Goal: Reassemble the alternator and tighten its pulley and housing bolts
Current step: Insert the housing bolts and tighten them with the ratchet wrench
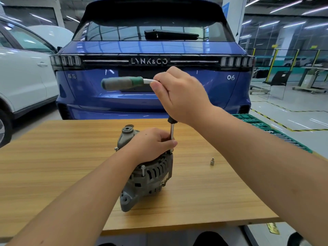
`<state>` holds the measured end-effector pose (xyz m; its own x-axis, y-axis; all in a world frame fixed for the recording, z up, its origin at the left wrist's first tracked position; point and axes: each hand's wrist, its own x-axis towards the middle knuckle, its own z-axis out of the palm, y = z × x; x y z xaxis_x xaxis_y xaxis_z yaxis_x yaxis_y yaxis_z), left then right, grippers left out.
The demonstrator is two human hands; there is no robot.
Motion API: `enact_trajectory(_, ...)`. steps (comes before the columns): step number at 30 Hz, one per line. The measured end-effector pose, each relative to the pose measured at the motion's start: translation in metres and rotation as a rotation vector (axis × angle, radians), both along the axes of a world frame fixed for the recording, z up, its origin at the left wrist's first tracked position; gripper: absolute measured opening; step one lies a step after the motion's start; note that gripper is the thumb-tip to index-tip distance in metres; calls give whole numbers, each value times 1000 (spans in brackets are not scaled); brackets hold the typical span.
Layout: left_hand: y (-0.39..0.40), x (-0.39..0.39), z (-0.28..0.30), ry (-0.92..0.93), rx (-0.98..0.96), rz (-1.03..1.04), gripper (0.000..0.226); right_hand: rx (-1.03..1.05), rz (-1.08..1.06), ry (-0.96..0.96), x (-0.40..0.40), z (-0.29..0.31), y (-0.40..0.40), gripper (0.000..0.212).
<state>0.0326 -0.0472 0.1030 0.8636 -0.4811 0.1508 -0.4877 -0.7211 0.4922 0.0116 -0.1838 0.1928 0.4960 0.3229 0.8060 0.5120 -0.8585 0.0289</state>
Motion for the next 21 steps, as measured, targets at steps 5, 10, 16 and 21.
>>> enact_trajectory(5, 1, 3, 0, -10, 33, -21, 28, 265, -247, 533, 1, 43, -1, 30)
enact_trajectory(10, 3, 4, -1, -5, 24, -19, 27, 1248, 374, 1164, -4, 39, -11, 10)
enact_trajectory(16, 1, 5, -3, -21, 18, -1, 23, 1658, 706, 782, 9, 1, 1, 6)
enact_trajectory(21, 1, 7, -2, -26, 42, -11, 26, 577, 258, -60, 14, -14, -7, 28)
